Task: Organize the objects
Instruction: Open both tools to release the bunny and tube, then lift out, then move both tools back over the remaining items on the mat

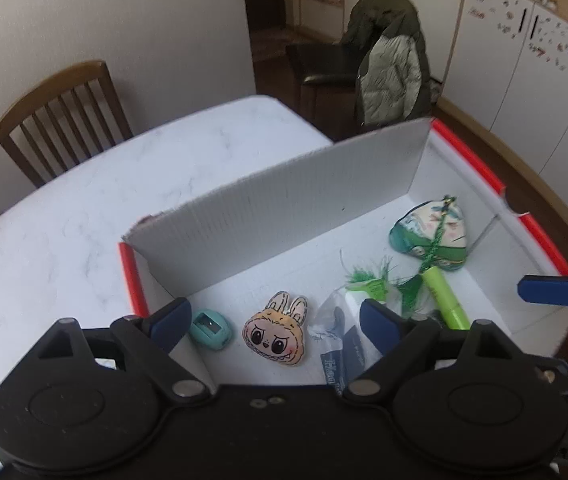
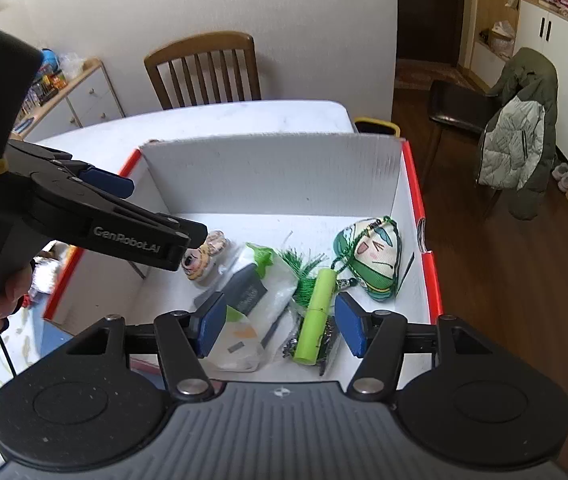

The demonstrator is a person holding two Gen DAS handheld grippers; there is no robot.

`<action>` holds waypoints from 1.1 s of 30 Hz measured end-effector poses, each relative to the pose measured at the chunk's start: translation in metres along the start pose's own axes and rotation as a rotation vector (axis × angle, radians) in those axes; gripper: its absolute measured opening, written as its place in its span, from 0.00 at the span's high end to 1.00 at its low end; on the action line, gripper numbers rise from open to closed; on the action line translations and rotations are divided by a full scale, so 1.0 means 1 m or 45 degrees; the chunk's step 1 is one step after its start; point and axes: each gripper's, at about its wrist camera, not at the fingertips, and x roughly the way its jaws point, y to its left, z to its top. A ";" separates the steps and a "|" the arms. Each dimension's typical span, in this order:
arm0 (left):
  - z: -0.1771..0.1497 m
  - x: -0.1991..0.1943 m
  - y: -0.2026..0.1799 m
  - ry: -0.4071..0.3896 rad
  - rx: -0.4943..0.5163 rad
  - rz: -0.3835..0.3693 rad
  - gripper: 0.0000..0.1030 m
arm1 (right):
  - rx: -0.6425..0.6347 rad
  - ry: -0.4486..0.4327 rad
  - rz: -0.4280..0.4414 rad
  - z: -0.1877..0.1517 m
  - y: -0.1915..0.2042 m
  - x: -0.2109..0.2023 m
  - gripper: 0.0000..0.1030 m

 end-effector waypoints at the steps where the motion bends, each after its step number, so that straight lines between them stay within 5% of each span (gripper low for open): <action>1: -0.001 -0.005 0.001 -0.017 0.003 -0.003 0.12 | 0.005 -0.004 0.004 0.000 0.001 -0.003 0.43; 18: -0.046 -0.090 0.041 -0.199 0.006 -0.163 0.02 | 0.030 -0.122 0.021 -0.011 0.056 -0.066 0.27; 33: -0.103 -0.142 0.137 -0.241 -0.085 -0.239 0.01 | 0.143 -0.271 -0.123 -0.038 0.146 -0.095 0.22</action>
